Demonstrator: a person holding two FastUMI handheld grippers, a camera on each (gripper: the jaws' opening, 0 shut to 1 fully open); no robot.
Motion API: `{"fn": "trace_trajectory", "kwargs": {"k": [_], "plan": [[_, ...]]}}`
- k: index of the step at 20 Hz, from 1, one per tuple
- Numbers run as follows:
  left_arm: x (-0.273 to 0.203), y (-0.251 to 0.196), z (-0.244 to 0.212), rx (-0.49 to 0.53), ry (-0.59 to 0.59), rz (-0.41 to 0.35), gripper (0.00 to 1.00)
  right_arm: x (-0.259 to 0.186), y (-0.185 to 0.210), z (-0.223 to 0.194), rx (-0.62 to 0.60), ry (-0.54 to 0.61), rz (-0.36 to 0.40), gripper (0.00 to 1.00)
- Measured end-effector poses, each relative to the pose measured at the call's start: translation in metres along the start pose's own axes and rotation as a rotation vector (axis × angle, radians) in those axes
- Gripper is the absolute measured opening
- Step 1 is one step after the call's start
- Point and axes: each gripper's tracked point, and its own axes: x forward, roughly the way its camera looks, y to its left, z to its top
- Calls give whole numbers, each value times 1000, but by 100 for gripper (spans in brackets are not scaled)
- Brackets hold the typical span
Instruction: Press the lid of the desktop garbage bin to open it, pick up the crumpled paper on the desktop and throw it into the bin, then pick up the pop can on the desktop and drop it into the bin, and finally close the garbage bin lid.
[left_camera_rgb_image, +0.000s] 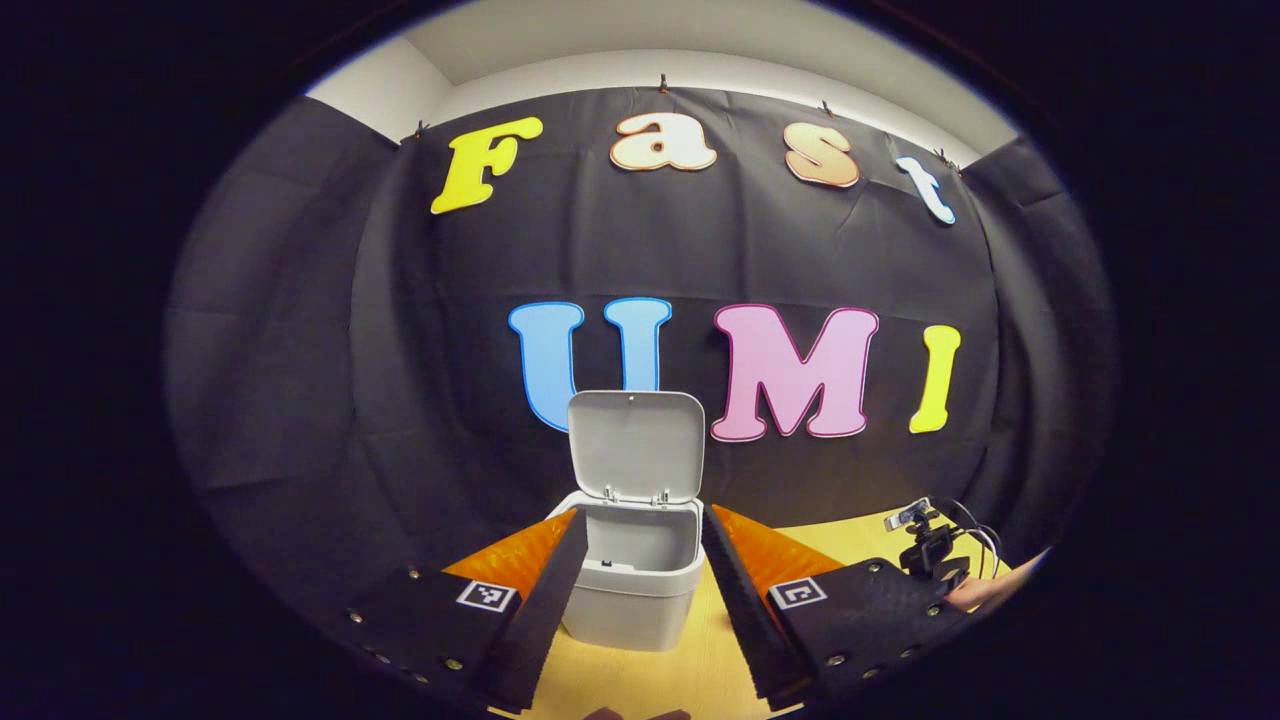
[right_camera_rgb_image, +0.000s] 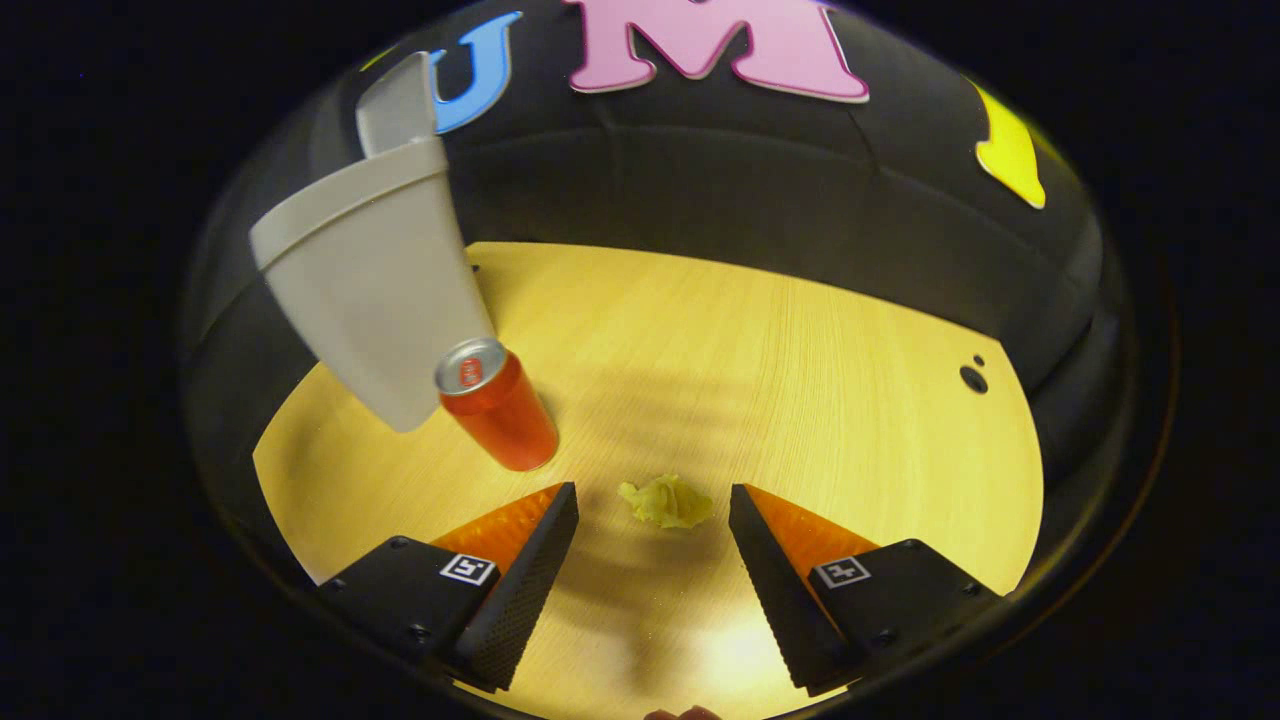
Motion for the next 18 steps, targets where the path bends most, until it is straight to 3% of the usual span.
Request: {"fn": "trace_trajectory", "kwargs": {"k": [3,9,11,12,15,16,18], "plan": [[-5,23,-7,37,20,-3,77,26,-7,-9,-7,41,-51,99],[-6,50,-4,90,16,11,77,45,-7,-24,27,113,-71,98],[-1,49,-8,89,24,1,77,51,-5,-27,47,123,-75,86],[0,48,-9,90,32,0,77,51,-2,-29,54,133,-63,60],[6,43,-8,90,27,-11,77,45,2,-25,55,131,-23,37],[8,40,-7,87,27,-20,77,43,-3,-20,41,107,-26,23],[12,32,-14,79,38,-37,77,35,-2,-18,36,100,-8,21]]}}
